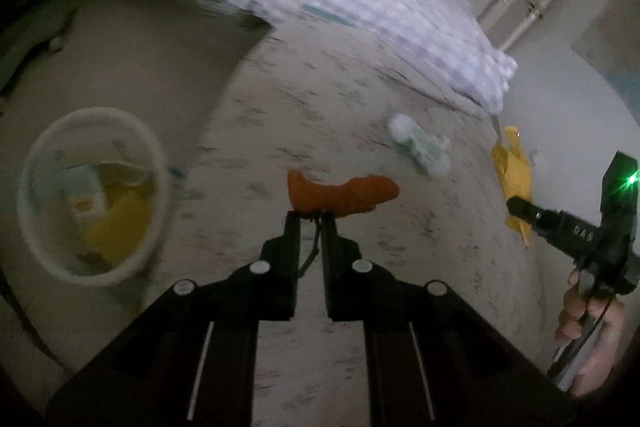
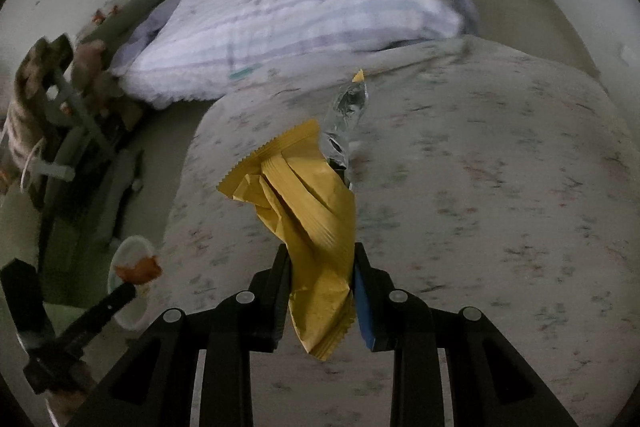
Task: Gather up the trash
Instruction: 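Carry both tools over the wastebasket and open them to drop orange item and packet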
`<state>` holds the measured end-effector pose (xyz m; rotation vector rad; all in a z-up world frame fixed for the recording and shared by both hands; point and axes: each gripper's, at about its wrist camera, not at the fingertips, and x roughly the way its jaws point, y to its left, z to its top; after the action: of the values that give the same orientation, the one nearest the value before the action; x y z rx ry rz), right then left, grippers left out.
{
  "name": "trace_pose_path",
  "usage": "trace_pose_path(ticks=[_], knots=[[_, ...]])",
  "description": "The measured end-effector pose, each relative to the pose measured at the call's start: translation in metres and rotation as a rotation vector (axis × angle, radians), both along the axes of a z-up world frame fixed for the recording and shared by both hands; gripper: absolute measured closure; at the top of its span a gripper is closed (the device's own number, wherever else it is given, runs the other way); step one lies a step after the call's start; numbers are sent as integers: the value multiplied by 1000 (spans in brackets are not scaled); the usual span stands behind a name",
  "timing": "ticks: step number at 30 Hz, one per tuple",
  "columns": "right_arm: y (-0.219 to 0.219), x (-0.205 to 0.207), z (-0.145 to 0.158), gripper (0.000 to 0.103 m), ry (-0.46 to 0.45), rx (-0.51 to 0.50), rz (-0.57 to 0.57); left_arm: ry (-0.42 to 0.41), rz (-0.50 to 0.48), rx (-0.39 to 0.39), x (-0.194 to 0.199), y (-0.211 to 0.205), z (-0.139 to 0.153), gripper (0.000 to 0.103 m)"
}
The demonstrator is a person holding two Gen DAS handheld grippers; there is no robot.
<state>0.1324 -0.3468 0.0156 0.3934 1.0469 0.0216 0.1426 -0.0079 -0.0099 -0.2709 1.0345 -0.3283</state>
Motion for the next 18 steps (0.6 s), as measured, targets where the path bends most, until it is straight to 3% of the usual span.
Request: trace_pose_path(ticks=[7, 18], knots=[[65, 18, -9, 74, 10, -5, 97, -22, 112, 49, -7, 70, 1, 92], [133, 33, -30, 74, 36, 20, 180, 1, 233, 70, -9, 133, -13, 92]])
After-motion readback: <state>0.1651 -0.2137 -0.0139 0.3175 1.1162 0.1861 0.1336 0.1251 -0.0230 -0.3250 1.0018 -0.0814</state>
